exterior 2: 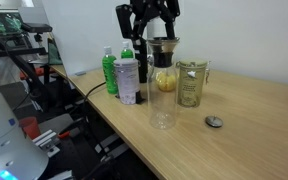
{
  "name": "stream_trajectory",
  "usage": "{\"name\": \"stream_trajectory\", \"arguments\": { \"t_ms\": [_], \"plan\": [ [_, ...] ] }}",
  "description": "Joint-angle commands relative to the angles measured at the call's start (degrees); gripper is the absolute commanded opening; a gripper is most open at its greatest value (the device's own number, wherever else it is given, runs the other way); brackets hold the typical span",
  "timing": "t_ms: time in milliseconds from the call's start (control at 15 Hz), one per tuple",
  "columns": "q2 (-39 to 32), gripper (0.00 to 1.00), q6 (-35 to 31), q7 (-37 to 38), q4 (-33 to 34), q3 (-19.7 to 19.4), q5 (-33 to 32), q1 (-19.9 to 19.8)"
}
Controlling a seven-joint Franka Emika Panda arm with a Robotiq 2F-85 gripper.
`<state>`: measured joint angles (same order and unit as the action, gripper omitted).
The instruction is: Move the glass bottle to the right side of the table
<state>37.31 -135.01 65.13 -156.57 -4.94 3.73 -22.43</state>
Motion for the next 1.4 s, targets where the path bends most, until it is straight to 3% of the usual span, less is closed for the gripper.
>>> {"name": "stream_trajectory", "arguments": {
  "t_ms": [0, 467, 1000, 1067, 1333],
  "plan": [
    [1.62, 1.00, 1.53, -1.12, -0.03, -0.24, 0.85, 0.12],
    [6.35, 1.00, 1.51, -1.41, 0.07, -0.07, 1.40, 0.52],
    [10.88, 1.00, 4.29, -5.94, 0.30, -1.18, 5.40, 4.36],
    [10.08, 1.00, 2.68, -3.91, 0.18, 0.74, 4.50, 2.57],
    [10.41, 1.00, 2.79, -4.04, 0.17, 0.87, 4.66, 2.63]
  ]
}}
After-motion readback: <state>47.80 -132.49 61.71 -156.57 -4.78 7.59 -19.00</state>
